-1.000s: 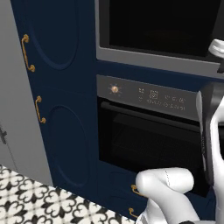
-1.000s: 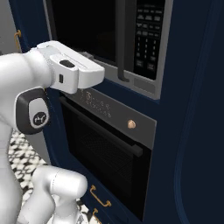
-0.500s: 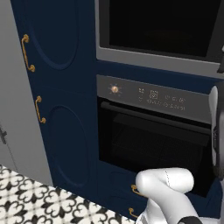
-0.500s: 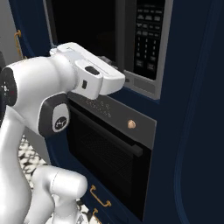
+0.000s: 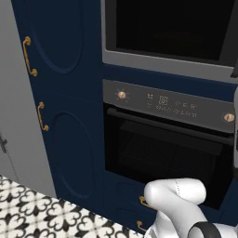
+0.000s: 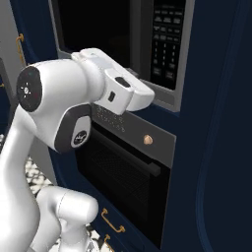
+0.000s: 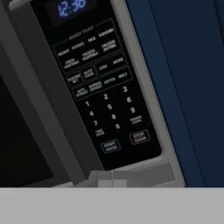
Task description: Pick the lime from the sink and place it in the bowl. Then pick the bowl and place it in the microwave. Then close the microwave door and press the start button.
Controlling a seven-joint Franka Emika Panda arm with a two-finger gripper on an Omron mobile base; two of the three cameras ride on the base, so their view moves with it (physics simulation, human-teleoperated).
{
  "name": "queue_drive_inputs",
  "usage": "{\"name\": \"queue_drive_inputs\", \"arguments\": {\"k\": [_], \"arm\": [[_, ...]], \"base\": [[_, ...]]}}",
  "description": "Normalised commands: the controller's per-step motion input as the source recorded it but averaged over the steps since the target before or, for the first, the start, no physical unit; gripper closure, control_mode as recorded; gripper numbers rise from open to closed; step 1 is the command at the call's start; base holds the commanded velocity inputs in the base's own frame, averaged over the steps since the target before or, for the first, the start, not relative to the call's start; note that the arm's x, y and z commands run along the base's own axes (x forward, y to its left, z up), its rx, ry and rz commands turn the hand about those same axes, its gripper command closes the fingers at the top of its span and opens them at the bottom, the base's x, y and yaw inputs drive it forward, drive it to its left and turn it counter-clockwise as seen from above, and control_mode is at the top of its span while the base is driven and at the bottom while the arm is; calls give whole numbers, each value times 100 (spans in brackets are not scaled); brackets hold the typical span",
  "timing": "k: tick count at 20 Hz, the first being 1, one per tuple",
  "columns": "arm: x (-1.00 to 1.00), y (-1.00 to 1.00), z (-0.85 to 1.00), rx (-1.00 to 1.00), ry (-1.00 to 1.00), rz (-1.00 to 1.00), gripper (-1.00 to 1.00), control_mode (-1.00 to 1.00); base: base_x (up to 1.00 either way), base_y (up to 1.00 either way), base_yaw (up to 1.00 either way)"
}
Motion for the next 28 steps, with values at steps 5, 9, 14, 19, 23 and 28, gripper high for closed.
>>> {"name": "queue_drive_inputs", "arguments": {"k": [5,9,14,19,23,28], "arm": [[6,0,-4,6,3,0,100,-100],[14,-6,0,5,0,0,100,-100],[39,-16,0,6,0,1,100,-100],[25,-27,0,3,0,1,100,-100],[14,-8,-4,5,0,1,100,-100],[22,-1,-12,5,0,0,100,-100]], "base": [[0,0,0],[0,0,0],[0,0,0],[0,0,0],[0,0,0],[0,0,0]]}}
